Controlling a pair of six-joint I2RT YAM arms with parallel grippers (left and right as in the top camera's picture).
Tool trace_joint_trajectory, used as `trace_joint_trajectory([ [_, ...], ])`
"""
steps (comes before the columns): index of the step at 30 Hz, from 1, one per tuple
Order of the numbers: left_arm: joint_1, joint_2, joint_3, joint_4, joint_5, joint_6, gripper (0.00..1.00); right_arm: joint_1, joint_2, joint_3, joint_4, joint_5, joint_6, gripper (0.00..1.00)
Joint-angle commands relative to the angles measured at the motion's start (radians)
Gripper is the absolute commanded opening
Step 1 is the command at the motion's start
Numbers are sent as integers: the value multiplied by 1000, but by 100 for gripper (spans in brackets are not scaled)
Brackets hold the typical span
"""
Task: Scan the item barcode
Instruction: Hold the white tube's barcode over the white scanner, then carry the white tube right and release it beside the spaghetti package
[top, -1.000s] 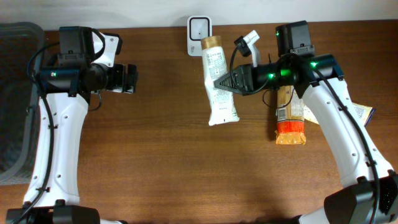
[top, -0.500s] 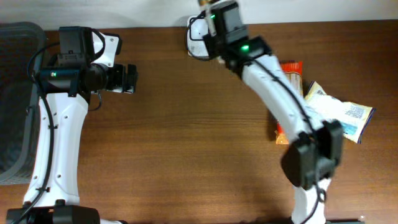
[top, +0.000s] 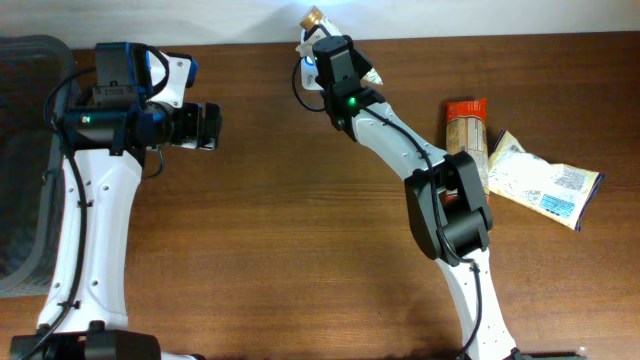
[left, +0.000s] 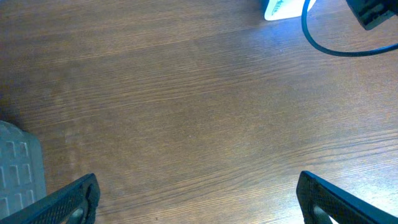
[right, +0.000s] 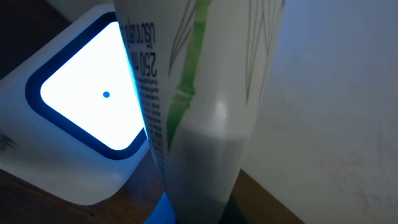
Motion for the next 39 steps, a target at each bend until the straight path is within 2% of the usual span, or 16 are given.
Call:
trace_joint_trajectory([
  [1, 7, -8, 12, 1, 3, 13, 99, -6, 10, 31, 19, 36, -9, 4],
  [13, 7, -8, 12, 1, 3, 13, 99, -8, -5, 31, 24, 40, -9, 4],
  [17, 7, -8, 12, 1, 3, 13, 99, -6, -118, 31, -3, 43, -2, 4],
  [18, 7, -8, 12, 1, 3, 13, 99, -6, -158, 31, -47, 43, 31, 4],
  [21, 7, -8, 12, 1, 3, 13, 99, -7, -283, 31, -263, 28, 248, 4],
  [23, 7, -8, 12, 1, 3, 13, 99, -11, -388, 31, -513, -76, 457, 4],
  [25, 7, -8, 12, 1, 3, 13, 99, -26, -463, 31, -755, -203, 608, 4],
  [28, 6, -8, 12, 1, 3, 13, 99, -64, -496, 31, -1072, -251, 793, 4],
  [31, 7, -8, 12, 1, 3, 13, 99, -135, -479, -14, -1286, -282, 884, 4],
  [34, 7, -8, 12, 1, 3, 13, 99, -204, -462, -150, -1244, -283, 909, 4],
  [37, 7, -8, 12, 1, 3, 13, 99, -280, -452, -365, -1016, -283, 843, 4],
  [39, 7, -8, 12, 1, 3, 13, 99, -304, -450, -447, -912, -283, 793, 4],
])
